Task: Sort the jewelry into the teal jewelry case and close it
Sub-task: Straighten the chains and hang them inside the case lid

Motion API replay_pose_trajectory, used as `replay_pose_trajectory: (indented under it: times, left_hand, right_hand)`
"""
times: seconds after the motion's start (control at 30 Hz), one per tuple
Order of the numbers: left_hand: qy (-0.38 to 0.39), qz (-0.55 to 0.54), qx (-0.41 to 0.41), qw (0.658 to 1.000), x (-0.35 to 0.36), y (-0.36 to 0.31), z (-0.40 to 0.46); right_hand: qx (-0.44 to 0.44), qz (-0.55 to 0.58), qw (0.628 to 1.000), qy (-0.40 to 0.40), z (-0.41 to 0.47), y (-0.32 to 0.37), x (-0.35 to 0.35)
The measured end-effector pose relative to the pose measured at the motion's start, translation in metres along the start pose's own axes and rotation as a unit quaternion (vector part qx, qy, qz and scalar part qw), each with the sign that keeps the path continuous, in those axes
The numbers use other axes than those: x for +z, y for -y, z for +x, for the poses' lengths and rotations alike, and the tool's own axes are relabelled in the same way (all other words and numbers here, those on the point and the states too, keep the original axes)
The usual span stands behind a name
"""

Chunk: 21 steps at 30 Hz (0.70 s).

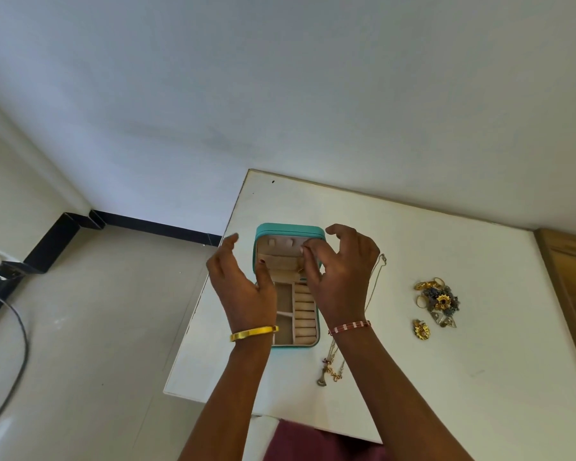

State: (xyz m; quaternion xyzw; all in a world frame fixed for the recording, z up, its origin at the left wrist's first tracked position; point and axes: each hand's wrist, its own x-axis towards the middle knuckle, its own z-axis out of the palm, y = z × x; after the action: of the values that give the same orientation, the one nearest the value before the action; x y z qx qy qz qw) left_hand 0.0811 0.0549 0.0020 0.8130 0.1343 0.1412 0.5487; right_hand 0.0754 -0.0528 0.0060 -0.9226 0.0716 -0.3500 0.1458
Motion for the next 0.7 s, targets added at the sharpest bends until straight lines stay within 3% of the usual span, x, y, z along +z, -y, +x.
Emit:
replay_pose_trajectory:
  times: [0.2,0.47,0.7]
  left_hand:
    - [0.120,-0.045,-0.060,0.990,0.002,-0.003,0.008]
    - [0.104,-0.050,-0.100,0.988,-0.003,-0.004,0.004]
    - [0.111,-0.054,-0.098,0.988,-0.005,-0.005,0.003]
  right_hand:
    - [0.031,-0.001,1.000,-0.001,0.000,0.003,0.005]
    - [0.171,0.035,0.984,-0.018,-0.003,0.014,0.014]
    - [0.341,0.113,0.932,-0.033,0.001,0.025,0.013]
